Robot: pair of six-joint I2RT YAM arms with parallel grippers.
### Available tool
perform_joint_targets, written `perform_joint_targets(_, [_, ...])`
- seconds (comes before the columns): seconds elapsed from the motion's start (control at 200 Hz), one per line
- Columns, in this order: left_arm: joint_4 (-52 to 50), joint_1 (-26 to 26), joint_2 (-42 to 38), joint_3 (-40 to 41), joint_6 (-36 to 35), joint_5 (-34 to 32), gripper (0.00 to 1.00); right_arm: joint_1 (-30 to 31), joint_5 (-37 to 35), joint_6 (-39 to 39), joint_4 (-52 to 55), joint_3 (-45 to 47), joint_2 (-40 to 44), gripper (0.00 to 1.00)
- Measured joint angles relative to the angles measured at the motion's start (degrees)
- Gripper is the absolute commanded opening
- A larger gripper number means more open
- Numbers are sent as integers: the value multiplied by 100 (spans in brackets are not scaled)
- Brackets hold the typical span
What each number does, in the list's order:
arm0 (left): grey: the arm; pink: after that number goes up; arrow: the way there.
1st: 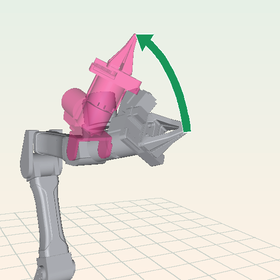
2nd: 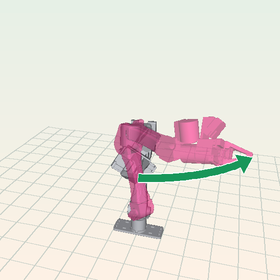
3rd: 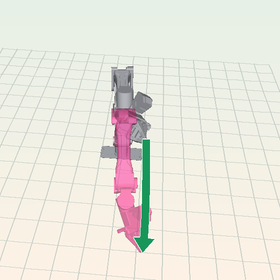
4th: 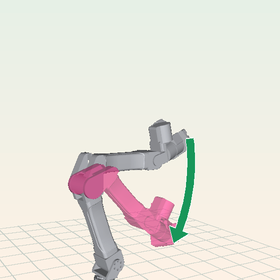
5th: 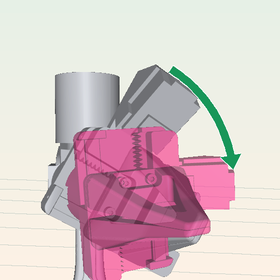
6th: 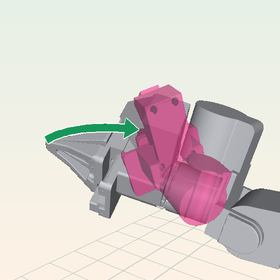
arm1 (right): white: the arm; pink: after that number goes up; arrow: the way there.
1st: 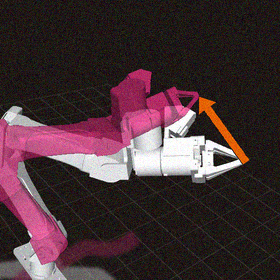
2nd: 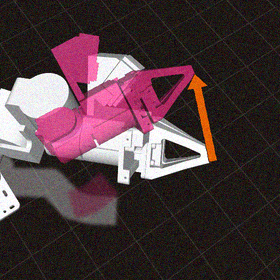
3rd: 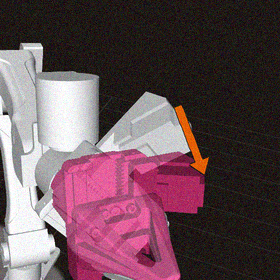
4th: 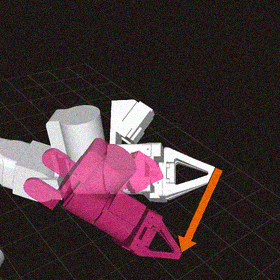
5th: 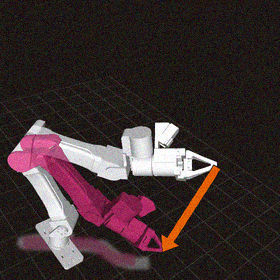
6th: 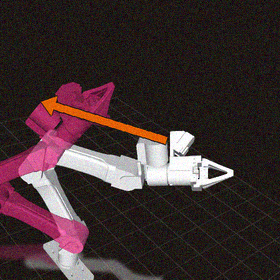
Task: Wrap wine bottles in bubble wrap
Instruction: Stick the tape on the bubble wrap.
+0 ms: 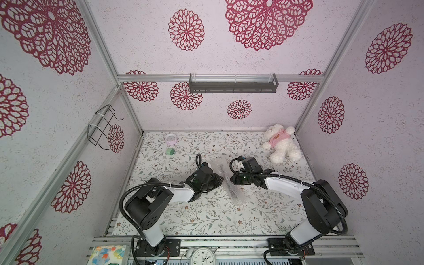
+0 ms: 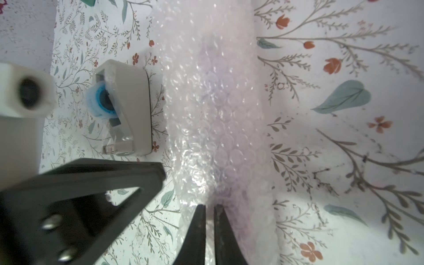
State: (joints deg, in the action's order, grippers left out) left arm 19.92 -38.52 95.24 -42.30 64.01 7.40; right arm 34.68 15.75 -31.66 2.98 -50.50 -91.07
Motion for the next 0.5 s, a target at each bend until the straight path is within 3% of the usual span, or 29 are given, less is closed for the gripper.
perform_joint_targets(0.215, [-973,251,-376,-1211,-767,-13,25,4,262,-345,-699,372,70,12])
perform_joint_targets(0.365, [-1373,295,240,-2090,-1075,42,25,52,308,-496,-922,483,90,12])
perform_joint_targets(0.495, [-1694,354,861,-2334,-1150,-48,26,127,313,-595,-960,551,151,15])
